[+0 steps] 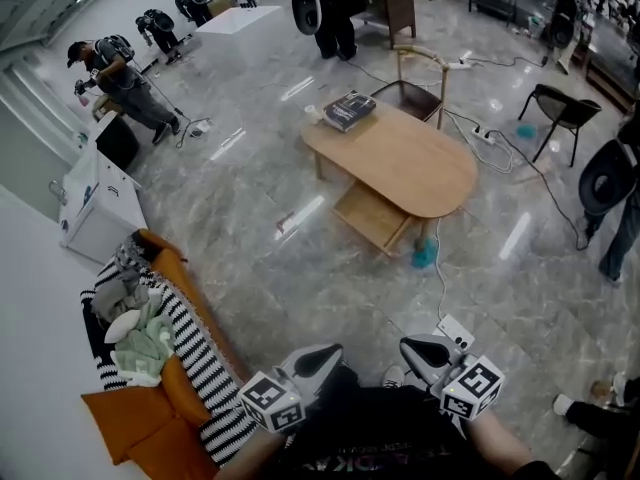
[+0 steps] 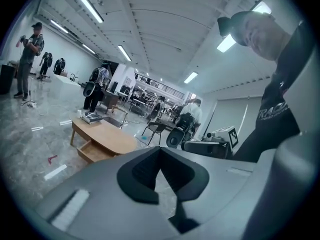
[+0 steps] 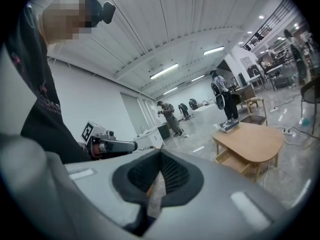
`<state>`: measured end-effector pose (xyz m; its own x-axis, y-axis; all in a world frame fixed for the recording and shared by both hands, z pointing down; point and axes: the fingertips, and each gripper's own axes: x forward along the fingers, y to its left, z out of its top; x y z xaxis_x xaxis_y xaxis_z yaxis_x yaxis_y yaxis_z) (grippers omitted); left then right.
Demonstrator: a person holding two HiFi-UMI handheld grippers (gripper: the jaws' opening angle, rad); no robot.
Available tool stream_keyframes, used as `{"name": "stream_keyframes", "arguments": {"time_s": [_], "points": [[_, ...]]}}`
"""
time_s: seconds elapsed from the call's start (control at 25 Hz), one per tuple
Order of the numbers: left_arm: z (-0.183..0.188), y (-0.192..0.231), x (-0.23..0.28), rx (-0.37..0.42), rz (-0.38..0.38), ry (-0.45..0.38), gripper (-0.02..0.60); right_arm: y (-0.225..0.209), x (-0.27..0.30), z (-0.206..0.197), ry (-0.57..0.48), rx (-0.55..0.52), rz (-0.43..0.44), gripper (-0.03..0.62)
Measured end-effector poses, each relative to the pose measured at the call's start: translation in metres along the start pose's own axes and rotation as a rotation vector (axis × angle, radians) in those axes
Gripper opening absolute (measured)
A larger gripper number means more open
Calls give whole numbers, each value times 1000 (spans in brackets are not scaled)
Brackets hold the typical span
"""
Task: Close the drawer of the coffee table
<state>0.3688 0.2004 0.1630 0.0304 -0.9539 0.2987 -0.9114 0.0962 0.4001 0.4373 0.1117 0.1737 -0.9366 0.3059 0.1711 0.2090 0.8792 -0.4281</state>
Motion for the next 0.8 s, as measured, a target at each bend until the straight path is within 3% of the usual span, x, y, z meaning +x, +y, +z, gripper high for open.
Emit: {"name": "stream_keyframes", "arguments": {"time_s": [0.32,0.8], "points": [[12,63,7,12,15,-16,-2,-29,33,5,3,5,-67,-2],[70,224,18,38,-152,77,-2,-73,179,55,-58,39,-284,-2]]}}
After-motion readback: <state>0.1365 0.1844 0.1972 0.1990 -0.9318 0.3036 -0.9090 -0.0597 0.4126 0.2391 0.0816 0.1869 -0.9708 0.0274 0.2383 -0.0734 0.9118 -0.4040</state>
